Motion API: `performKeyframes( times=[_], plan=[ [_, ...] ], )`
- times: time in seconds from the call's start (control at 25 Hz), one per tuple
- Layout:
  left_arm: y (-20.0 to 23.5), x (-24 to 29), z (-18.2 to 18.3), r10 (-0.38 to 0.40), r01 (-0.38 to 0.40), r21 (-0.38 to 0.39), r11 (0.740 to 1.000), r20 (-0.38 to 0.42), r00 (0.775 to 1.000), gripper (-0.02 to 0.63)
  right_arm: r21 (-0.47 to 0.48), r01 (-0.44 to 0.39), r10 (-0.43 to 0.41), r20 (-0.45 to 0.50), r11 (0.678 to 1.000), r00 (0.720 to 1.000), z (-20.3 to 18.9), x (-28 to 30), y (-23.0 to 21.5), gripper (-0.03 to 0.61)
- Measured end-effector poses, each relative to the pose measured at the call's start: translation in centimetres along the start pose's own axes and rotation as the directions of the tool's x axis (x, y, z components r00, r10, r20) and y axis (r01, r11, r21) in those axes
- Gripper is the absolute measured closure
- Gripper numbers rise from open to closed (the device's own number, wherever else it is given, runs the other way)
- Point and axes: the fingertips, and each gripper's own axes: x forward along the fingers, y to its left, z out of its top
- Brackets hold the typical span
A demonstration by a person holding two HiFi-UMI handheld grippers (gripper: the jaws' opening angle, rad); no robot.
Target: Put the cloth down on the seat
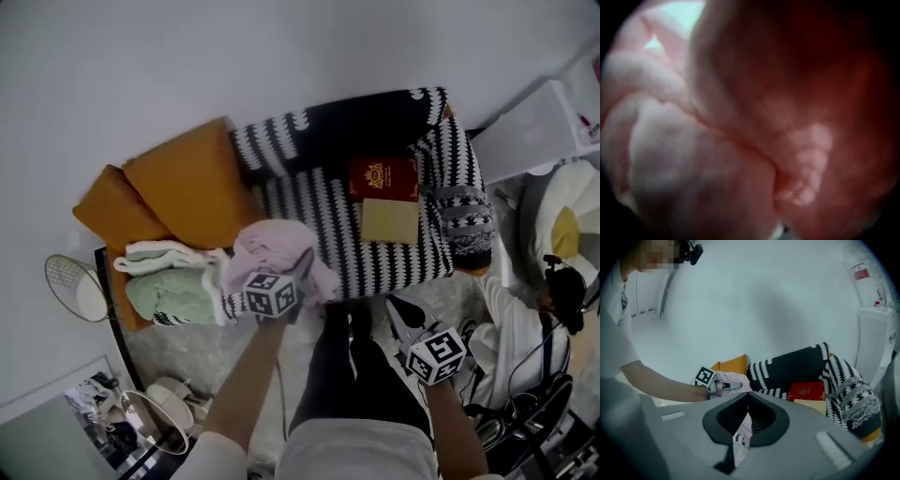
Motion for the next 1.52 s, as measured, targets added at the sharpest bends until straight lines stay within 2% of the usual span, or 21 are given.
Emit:
performKeyframes(
  times=[0.16, 0.36, 0.52, 0.64, 0.76, 0.88, 1.24, 1.52],
  plan=[
    [2.7, 3.2, -0.4, 0.010, -0.011, -0.031, 0.999, -0.028, 1.000, 0.500, 0.026, 0.009, -0.009, -0.009, 1.000, 1.000, -0.1, 3.1, -1.0, 0.582],
    [5.0, 6.3, -2.0, 0.027, -0.031, -0.051, 0.998, -0.078, 0.997, 0.452, 0.055, 0.007, -0.005, -0.034, 0.998, 0.999, -0.7, 5.8, -1.5, 0.583],
    [6.1, 7.8, -3.4, 0.013, -0.024, -0.081, 0.996, -0.130, 0.991, 0.374, 0.069, 0.006, -0.002, -0.047, 0.998, 0.999, -0.8, 7.2, -1.8, 0.583],
    [7.0, 8.5, -4.5, 0.027, -0.044, -0.094, 0.995, -0.175, 0.984, 0.291, 0.077, 0.007, -0.003, -0.053, 0.997, 0.999, -0.9, 7.8, -2.1, 0.583],
    [7.8, 8.9, -5.7, 0.038, -0.062, -0.101, 0.993, -0.225, 0.974, 0.173, 0.077, 0.005, -0.001, -0.050, 0.997, 0.999, -0.8, 8.2, -2.3, 0.583],
    [8.0, 8.8, -6.2, 0.031, -0.060, -0.119, 0.991, -0.236, 0.971, 0.142, 0.080, 0.007, -0.003, -0.050, 0.997, 0.999, -0.8, 8.3, -2.5, 0.583],
    [7.5, 6.9, -5.4, 0.050, -0.071, -0.109, 0.991, -0.185, 0.981, 0.141, 0.076, -0.003, 0.007, -0.048, 0.997, 0.999, -1.1, 7.6, -1.8, 0.583],
    [3.9, 3.8, -2.7, 0.048, -0.057, -0.071, 0.996, -0.119, 0.992, 0.207, 0.036, -0.029, 0.029, -0.020, 0.999, 0.999, 0.9, 5.1, -0.2, 0.583]
  ],
)
